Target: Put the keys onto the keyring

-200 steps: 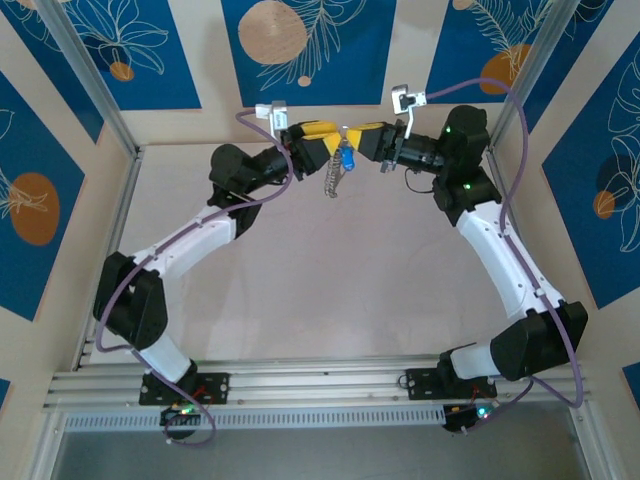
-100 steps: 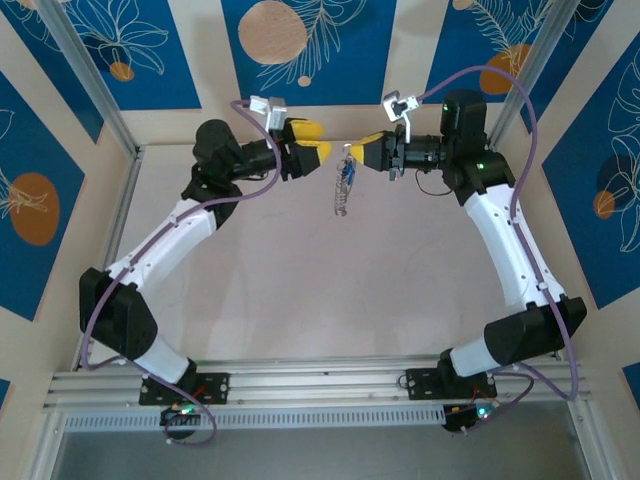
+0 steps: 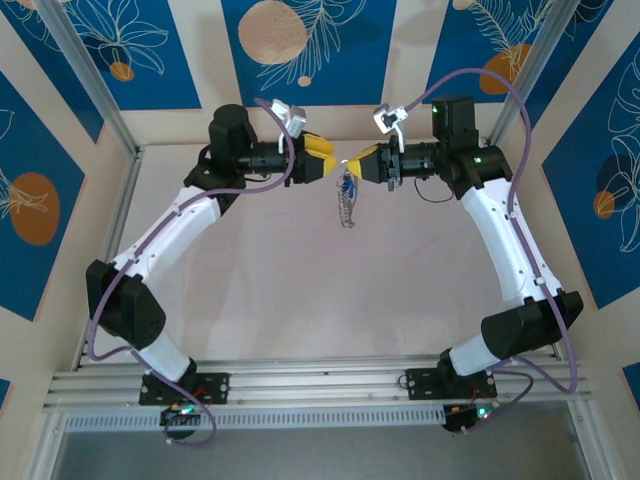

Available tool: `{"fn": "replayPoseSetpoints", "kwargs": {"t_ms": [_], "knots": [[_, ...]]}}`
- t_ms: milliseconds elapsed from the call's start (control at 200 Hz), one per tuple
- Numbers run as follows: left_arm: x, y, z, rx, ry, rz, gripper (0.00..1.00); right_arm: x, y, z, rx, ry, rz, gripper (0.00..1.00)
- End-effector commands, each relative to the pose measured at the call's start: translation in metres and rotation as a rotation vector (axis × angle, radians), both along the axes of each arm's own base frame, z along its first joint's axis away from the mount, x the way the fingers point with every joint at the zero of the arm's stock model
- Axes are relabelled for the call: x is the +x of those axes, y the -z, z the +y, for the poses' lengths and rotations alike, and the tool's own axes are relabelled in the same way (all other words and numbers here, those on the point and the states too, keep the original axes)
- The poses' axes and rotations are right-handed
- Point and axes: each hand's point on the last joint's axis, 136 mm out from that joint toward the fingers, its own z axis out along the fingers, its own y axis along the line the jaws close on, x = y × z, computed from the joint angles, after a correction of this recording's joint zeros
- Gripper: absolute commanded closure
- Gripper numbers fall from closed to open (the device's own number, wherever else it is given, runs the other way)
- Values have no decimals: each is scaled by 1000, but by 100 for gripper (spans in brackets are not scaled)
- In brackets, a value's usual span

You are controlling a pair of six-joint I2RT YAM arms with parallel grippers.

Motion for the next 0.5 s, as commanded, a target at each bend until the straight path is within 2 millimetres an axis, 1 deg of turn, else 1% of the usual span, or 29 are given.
{"fn": "replayPoseSetpoints", "kwargs": {"t_ms": [0,105,335,495], "knots": [[-13,-5,-6,15,69,-37,58,-6,-7,3,-3,-30,-21,100],[-16,-3,-8,20,81,-35,61,-7,-7,4,-8,-30,-22,100],[-20,-2,-12,20,102,-36,61,-7,-5,6,-11,-35,-24,100],[-18,-4,-8,29,61,-66,55,-6,-3,6,-19,-28,-22,100]]}}
